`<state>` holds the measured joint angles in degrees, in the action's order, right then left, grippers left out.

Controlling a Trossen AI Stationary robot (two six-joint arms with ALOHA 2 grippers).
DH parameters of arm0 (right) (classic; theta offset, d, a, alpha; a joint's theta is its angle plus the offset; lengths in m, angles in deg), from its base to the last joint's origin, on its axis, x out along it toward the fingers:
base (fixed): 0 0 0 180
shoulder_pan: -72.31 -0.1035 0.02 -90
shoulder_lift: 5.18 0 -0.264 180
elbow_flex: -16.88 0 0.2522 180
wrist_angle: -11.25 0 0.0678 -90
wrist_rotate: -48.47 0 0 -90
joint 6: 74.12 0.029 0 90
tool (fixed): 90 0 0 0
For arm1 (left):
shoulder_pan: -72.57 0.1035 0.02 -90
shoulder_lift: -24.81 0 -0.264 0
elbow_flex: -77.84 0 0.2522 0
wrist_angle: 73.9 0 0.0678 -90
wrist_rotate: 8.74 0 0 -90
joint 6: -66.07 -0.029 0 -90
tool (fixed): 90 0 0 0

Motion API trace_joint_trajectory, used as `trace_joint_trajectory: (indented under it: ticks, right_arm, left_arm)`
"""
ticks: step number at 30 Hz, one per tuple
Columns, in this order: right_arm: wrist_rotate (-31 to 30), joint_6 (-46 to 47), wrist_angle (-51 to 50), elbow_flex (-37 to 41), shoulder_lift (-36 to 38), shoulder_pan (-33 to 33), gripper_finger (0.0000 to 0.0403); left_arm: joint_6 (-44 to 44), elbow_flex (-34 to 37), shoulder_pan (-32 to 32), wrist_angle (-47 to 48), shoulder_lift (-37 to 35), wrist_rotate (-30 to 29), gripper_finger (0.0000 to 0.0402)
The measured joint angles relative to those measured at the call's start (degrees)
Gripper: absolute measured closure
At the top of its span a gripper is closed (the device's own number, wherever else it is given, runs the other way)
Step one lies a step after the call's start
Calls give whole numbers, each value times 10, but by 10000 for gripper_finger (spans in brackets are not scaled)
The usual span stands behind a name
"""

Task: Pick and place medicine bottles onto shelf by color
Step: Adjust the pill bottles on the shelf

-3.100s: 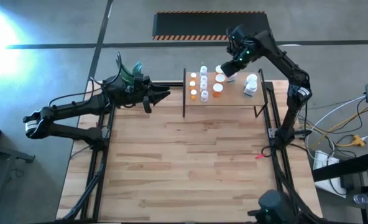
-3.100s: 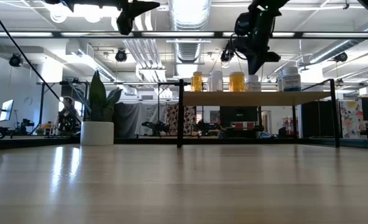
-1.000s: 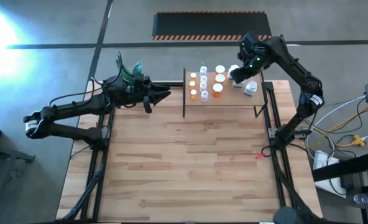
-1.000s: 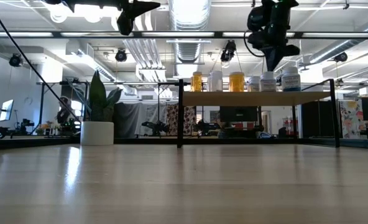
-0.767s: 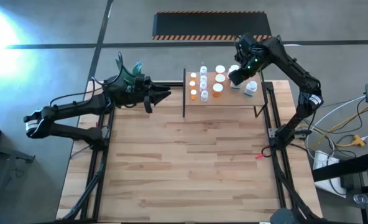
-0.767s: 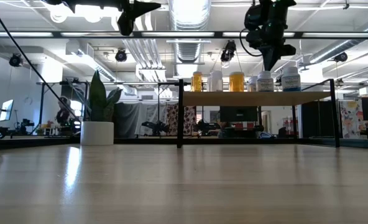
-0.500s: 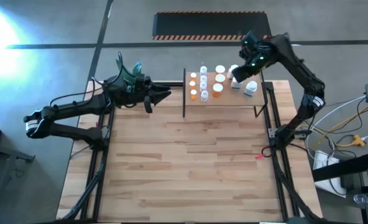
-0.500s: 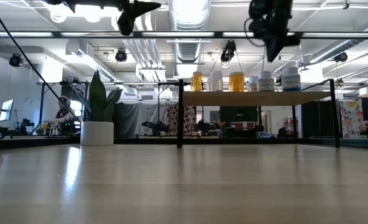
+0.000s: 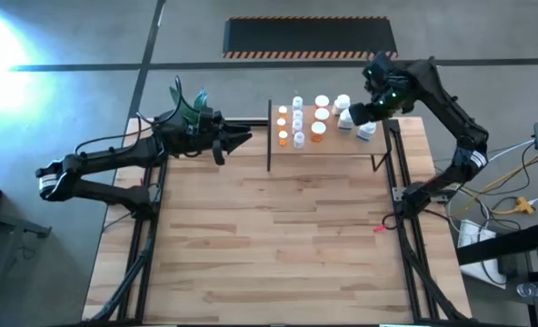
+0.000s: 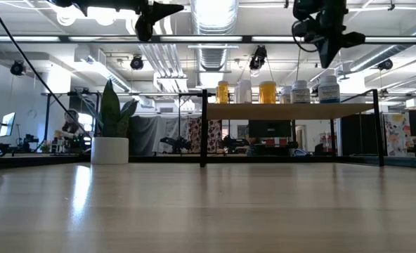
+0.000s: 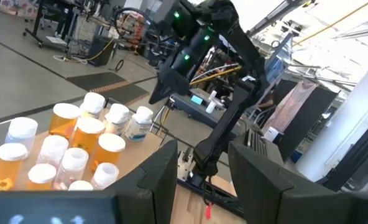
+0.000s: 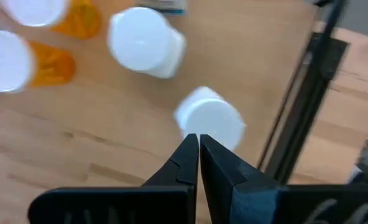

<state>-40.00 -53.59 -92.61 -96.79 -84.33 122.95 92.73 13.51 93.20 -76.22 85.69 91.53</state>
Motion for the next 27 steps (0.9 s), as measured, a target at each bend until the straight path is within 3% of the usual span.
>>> trace_joint_trajectory:
  ticks: [6, 15, 27]
  right_arm:
    - [-30, 18, 0, 40, 30, 0, 394]
    - [-12, 7, 1, 91, 36, 0, 394]
    - [20, -50, 10, 92, 10, -4, 394]
  left_arm:
    - [0, 0, 0, 0, 0, 0, 275]
    - [0, 0, 0, 0, 2, 0, 275]
    - [0, 0, 0, -2, 2, 0, 275]
